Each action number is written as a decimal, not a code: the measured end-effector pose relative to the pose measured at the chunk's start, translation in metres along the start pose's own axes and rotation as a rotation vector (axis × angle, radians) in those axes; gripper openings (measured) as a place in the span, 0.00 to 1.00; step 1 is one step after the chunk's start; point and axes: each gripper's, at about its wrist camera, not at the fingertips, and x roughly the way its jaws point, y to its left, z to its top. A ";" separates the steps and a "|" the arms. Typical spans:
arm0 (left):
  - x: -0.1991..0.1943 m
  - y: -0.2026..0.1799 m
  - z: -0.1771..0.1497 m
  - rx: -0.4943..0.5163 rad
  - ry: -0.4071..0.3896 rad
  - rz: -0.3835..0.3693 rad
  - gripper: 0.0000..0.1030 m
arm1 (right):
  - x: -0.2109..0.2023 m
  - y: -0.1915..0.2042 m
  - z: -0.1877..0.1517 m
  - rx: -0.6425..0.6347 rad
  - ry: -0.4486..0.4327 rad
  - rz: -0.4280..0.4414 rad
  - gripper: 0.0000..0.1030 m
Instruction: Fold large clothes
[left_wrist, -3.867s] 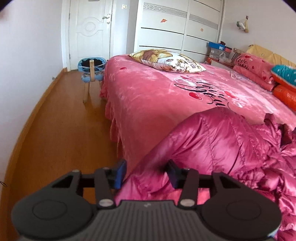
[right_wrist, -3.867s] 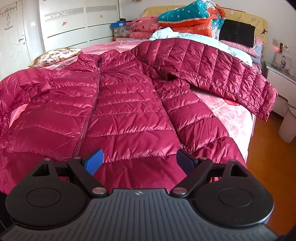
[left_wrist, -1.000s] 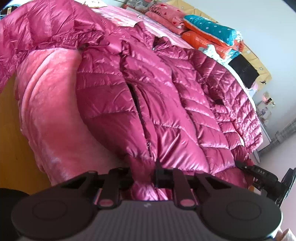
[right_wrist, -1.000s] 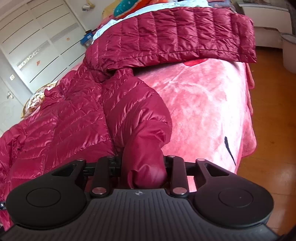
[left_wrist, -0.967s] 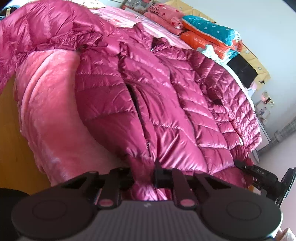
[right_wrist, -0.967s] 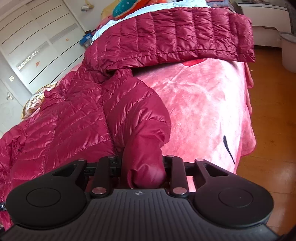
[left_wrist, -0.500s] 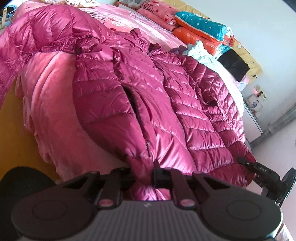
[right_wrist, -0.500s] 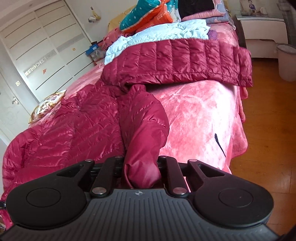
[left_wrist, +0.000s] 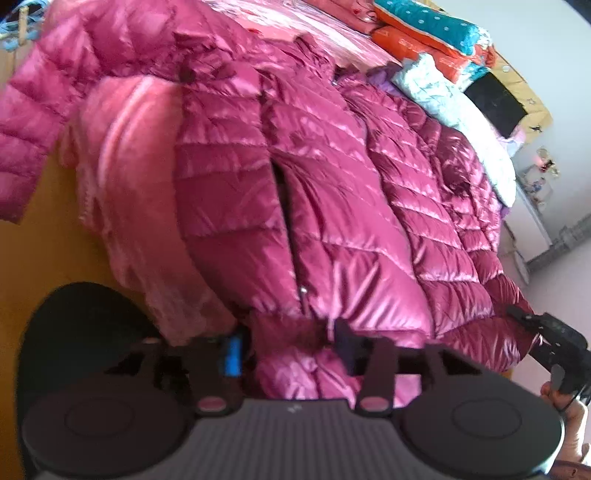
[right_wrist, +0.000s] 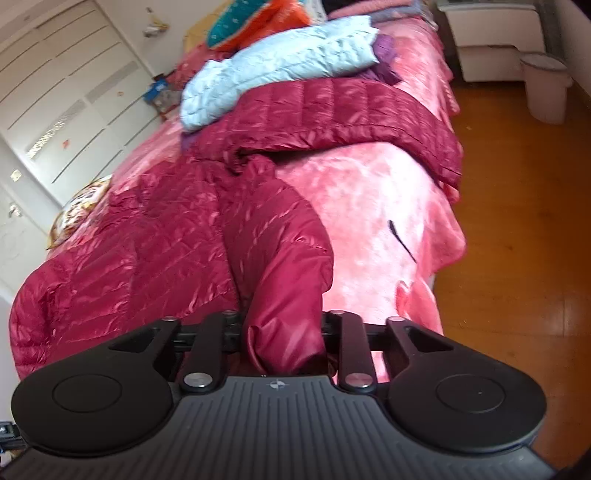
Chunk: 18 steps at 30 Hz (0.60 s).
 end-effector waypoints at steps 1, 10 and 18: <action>-0.007 0.000 -0.001 0.005 -0.018 0.011 0.58 | -0.001 -0.003 0.000 0.014 -0.003 -0.010 0.51; -0.064 -0.012 0.008 0.072 -0.254 0.108 0.76 | -0.034 -0.017 0.002 0.075 -0.173 -0.021 0.90; -0.054 -0.069 0.044 0.212 -0.339 0.043 0.80 | -0.040 0.009 0.006 -0.055 -0.276 -0.004 0.98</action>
